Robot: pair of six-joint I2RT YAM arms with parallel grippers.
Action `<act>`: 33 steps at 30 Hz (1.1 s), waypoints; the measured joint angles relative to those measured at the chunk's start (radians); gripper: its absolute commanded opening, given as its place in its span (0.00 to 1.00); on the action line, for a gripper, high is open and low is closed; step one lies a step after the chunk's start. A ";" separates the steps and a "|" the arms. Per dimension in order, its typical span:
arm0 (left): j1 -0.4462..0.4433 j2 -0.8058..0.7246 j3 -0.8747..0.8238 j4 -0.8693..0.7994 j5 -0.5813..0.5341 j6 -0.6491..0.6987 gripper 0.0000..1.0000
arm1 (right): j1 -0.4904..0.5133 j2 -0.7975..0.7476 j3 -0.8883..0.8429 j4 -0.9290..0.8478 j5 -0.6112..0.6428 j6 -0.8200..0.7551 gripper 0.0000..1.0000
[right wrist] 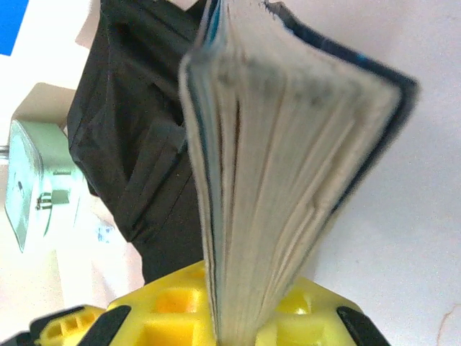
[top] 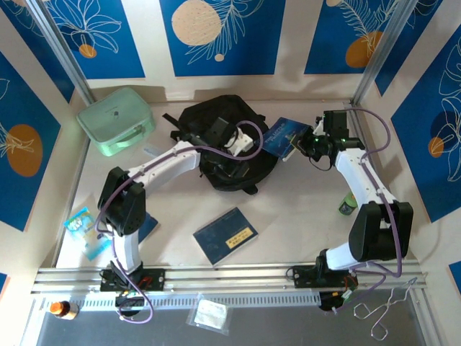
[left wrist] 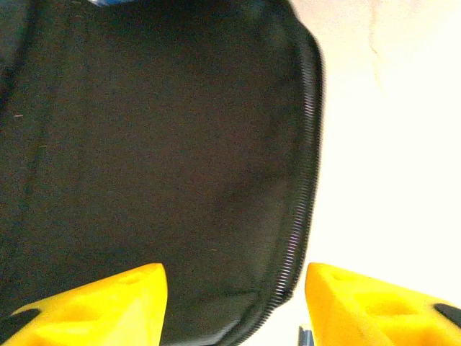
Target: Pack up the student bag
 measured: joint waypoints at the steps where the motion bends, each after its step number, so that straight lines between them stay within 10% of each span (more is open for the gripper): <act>1: -0.008 0.010 0.006 -0.008 -0.001 0.012 0.48 | -0.006 -0.007 -0.004 -0.002 0.000 0.000 0.00; 33: -0.042 0.415 0.415 0.060 0.154 -0.307 0.26 | -0.118 -0.134 -0.104 -0.018 0.029 0.012 0.00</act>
